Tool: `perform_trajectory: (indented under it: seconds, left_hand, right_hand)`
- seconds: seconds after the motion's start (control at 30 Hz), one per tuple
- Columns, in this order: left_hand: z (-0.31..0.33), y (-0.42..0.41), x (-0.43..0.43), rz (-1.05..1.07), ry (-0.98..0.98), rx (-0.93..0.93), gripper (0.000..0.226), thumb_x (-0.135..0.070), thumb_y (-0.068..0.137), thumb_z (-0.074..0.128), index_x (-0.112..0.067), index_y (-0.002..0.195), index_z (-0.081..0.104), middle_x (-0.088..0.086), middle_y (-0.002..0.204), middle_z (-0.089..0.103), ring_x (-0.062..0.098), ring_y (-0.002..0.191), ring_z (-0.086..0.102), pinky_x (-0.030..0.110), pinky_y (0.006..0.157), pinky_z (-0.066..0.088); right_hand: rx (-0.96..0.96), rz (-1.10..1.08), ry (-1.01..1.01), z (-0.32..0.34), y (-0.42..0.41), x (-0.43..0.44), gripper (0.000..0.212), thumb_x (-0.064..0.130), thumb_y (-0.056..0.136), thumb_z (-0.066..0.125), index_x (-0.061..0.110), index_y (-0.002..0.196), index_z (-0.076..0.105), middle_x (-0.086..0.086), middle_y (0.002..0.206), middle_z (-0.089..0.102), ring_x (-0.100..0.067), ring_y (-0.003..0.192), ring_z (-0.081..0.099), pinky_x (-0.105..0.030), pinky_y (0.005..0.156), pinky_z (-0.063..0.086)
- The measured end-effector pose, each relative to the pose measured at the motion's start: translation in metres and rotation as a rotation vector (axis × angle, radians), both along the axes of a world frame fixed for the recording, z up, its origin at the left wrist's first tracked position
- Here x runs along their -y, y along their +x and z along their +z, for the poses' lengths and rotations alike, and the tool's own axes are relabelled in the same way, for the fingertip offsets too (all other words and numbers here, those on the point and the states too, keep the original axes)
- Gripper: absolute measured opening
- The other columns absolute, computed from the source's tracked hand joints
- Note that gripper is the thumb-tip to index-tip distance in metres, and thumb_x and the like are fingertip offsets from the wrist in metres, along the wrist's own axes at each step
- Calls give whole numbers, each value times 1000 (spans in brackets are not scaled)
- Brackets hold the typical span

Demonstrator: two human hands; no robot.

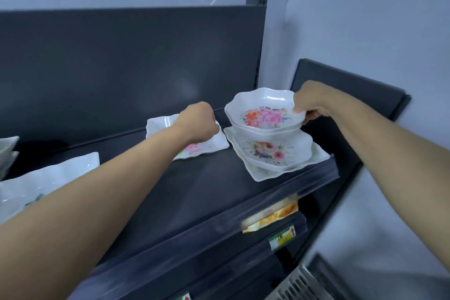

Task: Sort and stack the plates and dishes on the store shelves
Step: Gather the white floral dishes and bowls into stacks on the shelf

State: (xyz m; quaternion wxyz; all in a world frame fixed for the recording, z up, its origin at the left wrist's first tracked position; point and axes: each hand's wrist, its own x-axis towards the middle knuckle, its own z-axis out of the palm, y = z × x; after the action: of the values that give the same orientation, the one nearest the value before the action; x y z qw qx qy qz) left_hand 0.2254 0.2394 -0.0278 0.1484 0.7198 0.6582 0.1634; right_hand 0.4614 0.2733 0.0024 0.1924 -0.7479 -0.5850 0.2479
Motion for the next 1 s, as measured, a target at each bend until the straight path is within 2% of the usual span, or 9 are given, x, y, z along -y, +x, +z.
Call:
perform_trajectory:
  seconds: [0.13, 0.4, 0.53, 0.63, 0.7, 0.8, 0.87, 0.93, 1.0]
  left_hand:
    - [-5, 6, 6, -41, -40, 11, 11, -5, 83, 51, -15, 80, 48, 8, 78, 43, 20, 70, 35, 26, 54, 26]
    - [-9, 11, 15, -75, -69, 21, 10, -3, 81, 49, -13, 79, 47, 10, 75, 40, 21, 66, 33, 28, 53, 25]
    - [-10, 15, 24, -71, -70, 27, 10, -7, 82, 51, -6, 82, 61, 11, 75, 49, 24, 66, 40, 30, 61, 34]
    - [-11, 18, 30, -59, -82, 39, 24, -9, 85, 50, 4, 98, 65, 11, 75, 53, 25, 66, 44, 29, 59, 36]
    - [-12, 20, 33, -68, -91, 33, 22, -10, 86, 50, 2, 97, 65, 11, 75, 53, 25, 67, 45, 30, 61, 37]
    - [-14, 23, 39, -83, -135, 49, 9, -8, 85, 50, -6, 85, 59, 13, 72, 50, 25, 66, 43, 30, 63, 37]
    - [-15, 26, 42, -90, -188, 87, 7, -6, 84, 49, -8, 81, 55, 15, 72, 50, 26, 65, 43, 29, 64, 38]
    - [-16, 29, 46, -92, -259, 180, 7, -3, 84, 49, -9, 81, 53, 15, 76, 47, 27, 65, 44, 29, 66, 39]
    - [-16, 31, 49, -73, -321, 295, 9, 0, 85, 50, -8, 84, 52, 14, 79, 46, 28, 66, 47, 31, 66, 43]
  right_hand:
    - [23, 14, -65, -10, 5, 8, 25, -10, 93, 46, 2, 71, 45, -17, 73, 48, -27, 56, 52, -29, 39, 45]
    - [7, -28, -87, -26, 10, 21, 22, -7, 92, 47, 2, 72, 47, -16, 76, 50, -25, 61, 53, -37, 70, 48]
    - [7, -50, -112, -35, 14, 23, 19, -5, 91, 47, 4, 75, 48, -16, 90, 46, -27, 79, 46, -33, 70, 42]
    - [-19, -62, -102, -42, 15, 25, 11, -4, 92, 47, 1, 84, 53, -21, 98, 52, -32, 86, 53, -38, 74, 50]
    - [-12, -70, -80, -43, 14, 26, 15, -5, 89, 49, 0, 75, 52, -22, 92, 55, -34, 81, 58, -39, 72, 53]
    - [61, -79, -93, -38, 12, 29, 16, -2, 88, 53, 0, 71, 52, -15, 66, 58, -29, 59, 61, -31, 56, 49]
    - [77, -76, -116, -35, 10, 32, 16, -1, 89, 54, 0, 74, 52, -14, 64, 57, -25, 54, 60, -29, 53, 49]
    - [48, -73, -124, -35, 8, 33, 4, -3, 90, 52, -3, 87, 54, -16, 70, 59, -31, 63, 65, -35, 63, 56]
    - [5, -78, -107, -36, 7, 34, 13, -6, 90, 46, -6, 99, 54, -20, 74, 60, -39, 78, 68, -43, 78, 58]
